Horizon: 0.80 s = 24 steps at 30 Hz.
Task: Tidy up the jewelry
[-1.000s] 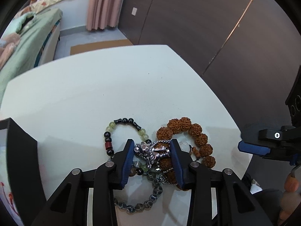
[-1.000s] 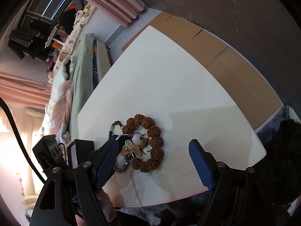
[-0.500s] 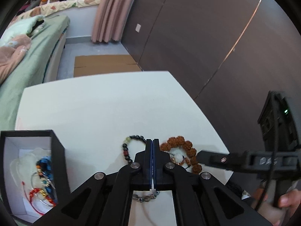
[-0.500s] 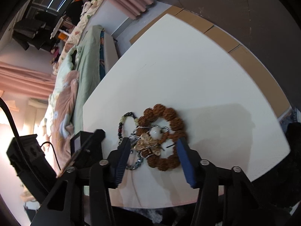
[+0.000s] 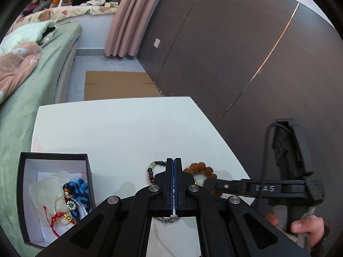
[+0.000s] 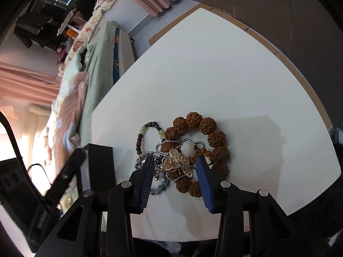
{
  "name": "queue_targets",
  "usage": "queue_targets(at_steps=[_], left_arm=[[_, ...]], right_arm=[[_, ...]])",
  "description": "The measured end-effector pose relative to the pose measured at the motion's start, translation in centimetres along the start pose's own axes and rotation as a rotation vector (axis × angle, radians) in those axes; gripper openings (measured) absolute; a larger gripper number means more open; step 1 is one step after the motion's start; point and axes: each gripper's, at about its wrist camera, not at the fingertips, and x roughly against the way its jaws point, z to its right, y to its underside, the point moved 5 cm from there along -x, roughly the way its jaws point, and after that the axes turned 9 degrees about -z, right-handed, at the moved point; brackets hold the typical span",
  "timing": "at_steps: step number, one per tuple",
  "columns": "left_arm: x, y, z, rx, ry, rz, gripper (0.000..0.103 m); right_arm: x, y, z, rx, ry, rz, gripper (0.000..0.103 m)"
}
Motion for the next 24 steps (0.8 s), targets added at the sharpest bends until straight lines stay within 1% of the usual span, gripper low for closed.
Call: queue_targets(at_steps=[5,9,12,14,17,18,19,20,21,22,23,24], left_arm=[[-1.8,0.8,-0.6,0.037,-0.004,-0.077,0.000],[-2.1,0.9,-0.8,0.044,-0.015,-0.088,0.000],[-2.6,1.2,-1.4,0.069,-0.025,-0.110,0.000],[-2.7,1.4,-1.9,0.092,-0.031,-0.115,0.000],[-2.7,1.5,-2.5,0.108,-0.042,-0.114,0.000],[-2.7,1.5,-2.5,0.111,-0.044,-0.115,0.000],[-2.8,1.6,-2.6,0.114,-0.048,-0.118,0.000],[-2.9,1.6,-2.6,0.116,-0.051,-0.123,0.001],[-3.1,1.7,-2.6,0.119,-0.053,-0.128,0.002],[-3.2,1.8,-2.6,0.120,-0.054,-0.133,0.003],[-3.3,1.8,-2.5,0.120,-0.054,-0.137,0.010],[-3.4,1.7,-2.3,0.119,-0.054,-0.139,0.023]], right_arm=[[-1.2,-0.1,-0.2,0.011,0.036,-0.028,0.042],[-1.2,-0.2,-0.3,0.029,0.060,-0.020,0.042],[-0.8,-0.4,-0.7,0.056,0.069,0.004,0.042],[-0.9,-0.4,-1.2,0.072,0.072,0.003,0.042],[-1.3,-0.4,-1.7,0.108,0.112,0.000,0.042],[-1.3,-0.4,-1.8,0.120,0.127,0.005,0.041],[-1.3,-0.5,-1.7,0.123,0.138,0.006,0.034],[-1.4,-0.5,-1.6,0.121,0.153,0.002,0.025],[-1.5,-0.4,-1.2,0.115,0.157,-0.009,0.021],[-1.6,-0.4,-0.8,0.104,0.150,-0.020,0.020],[-1.4,-0.3,-0.5,0.097,0.137,-0.019,0.019],[-1.1,-0.3,-0.2,0.095,0.134,-0.016,0.017]])
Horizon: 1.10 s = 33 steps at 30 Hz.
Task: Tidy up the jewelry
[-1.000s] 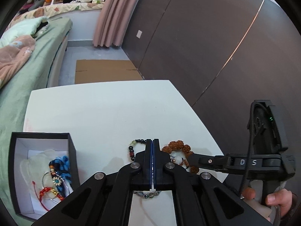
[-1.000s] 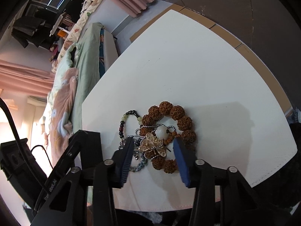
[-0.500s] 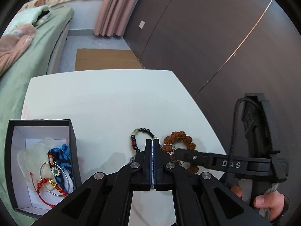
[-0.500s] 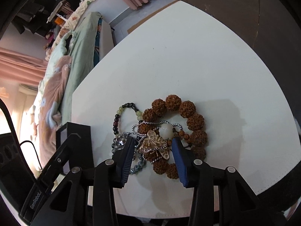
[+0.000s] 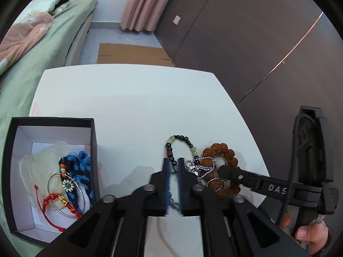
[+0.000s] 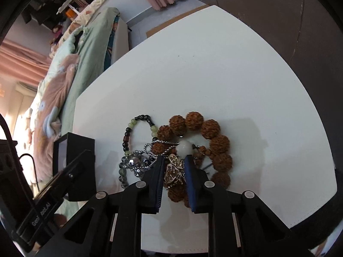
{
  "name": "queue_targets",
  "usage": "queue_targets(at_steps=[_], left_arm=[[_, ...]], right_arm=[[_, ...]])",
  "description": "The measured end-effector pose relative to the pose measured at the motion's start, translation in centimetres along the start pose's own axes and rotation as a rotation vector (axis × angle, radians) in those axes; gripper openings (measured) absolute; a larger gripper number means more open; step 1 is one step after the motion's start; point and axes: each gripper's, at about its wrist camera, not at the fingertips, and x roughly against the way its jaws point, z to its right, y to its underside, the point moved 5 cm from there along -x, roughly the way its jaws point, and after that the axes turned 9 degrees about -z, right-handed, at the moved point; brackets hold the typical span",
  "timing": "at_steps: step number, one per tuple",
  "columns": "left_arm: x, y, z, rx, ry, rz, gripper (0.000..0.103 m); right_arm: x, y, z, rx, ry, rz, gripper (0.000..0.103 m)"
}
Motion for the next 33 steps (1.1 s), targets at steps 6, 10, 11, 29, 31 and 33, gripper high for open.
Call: queue_targets(at_steps=[6,10,11,29,31,33], left_arm=[[-0.4,0.3,1.3,-0.032,0.013,0.006,0.044],[-1.2,0.7,2.0,-0.053,0.013,-0.003,0.044],[-1.3,0.8,2.2,-0.061,0.009,-0.003,0.044],[-5.1,1.7,3.6,-0.142,-0.080,-0.045,0.019],[-5.0,1.8,3.7,-0.147,-0.084,-0.041,0.016],[-4.5,1.9,3.8,-0.160,-0.092,-0.023,0.015]], right_arm=[[1.2,0.4,1.6,-0.028,-0.010,0.020,0.009],[2.1,0.2,1.8,-0.041,-0.045,0.053,0.008],[2.6,0.2,1.9,-0.048,-0.071,0.068,0.009],[7.1,-0.9,3.0,-0.104,-0.152,0.268,0.008],[6.6,-0.9,3.5,-0.113,-0.134,0.267,0.008],[6.0,-1.2,4.2,-0.130,-0.116,0.260,0.008]])
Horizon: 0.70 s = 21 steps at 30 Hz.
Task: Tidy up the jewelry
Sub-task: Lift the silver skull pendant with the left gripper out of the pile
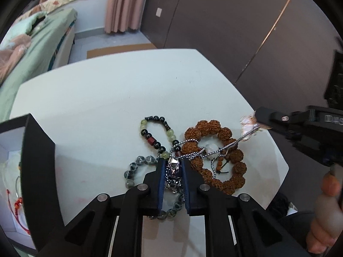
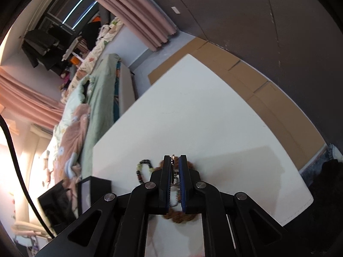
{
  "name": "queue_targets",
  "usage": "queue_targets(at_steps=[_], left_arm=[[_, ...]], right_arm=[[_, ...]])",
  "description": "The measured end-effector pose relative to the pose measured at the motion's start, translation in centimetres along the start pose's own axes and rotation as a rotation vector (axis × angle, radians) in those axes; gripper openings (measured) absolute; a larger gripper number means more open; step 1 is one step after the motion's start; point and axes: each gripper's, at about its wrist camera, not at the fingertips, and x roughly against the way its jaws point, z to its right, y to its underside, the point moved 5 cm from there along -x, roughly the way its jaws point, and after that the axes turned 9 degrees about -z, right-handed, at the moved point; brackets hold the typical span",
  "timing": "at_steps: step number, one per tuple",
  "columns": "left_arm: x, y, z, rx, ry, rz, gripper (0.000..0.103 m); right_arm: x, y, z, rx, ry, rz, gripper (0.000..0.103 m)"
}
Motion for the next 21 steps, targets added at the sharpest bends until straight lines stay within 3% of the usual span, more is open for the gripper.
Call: queue_targets(at_steps=[10,21], left_arm=[[6.1,-0.5,0.6,-0.007,0.101,0.123,0.015],[13.8,-1.2,1.4,0.007,0.209,0.265,0.015]], right_arm=[[-1.1,-0.9,1.2,-0.044,0.048,0.023,0.009],[-0.7,-1.4,1.3,-0.089,0.005,0.051,0.009]])
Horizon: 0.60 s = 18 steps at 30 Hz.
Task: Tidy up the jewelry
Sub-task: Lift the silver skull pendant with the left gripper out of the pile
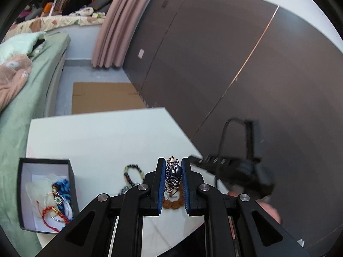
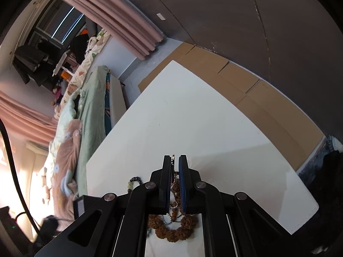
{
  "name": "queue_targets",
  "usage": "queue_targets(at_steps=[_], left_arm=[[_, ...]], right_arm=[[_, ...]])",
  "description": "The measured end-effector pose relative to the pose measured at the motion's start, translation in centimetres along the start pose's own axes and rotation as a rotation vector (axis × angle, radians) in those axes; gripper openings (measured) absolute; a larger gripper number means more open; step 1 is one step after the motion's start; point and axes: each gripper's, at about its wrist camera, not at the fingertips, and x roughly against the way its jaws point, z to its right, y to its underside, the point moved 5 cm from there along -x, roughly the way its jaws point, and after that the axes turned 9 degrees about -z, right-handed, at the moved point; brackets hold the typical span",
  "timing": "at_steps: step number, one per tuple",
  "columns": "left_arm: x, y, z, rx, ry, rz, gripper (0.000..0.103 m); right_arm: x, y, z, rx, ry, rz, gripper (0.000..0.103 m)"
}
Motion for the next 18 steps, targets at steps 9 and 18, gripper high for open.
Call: queue_targets(at_steps=[9,18], left_arm=[[5.8,-2.2,-0.3,0.029,0.008,0.078,0.014],[7.9,-2.2,0.0,0.006,-0.036,0.117,0.014]], right_arm=[[-0.1,-0.1,-0.5,-0.031,-0.101,-0.007,0.008],[-0.5,0.0,0.5,-0.127,-0.128,-0.009,0.002]])
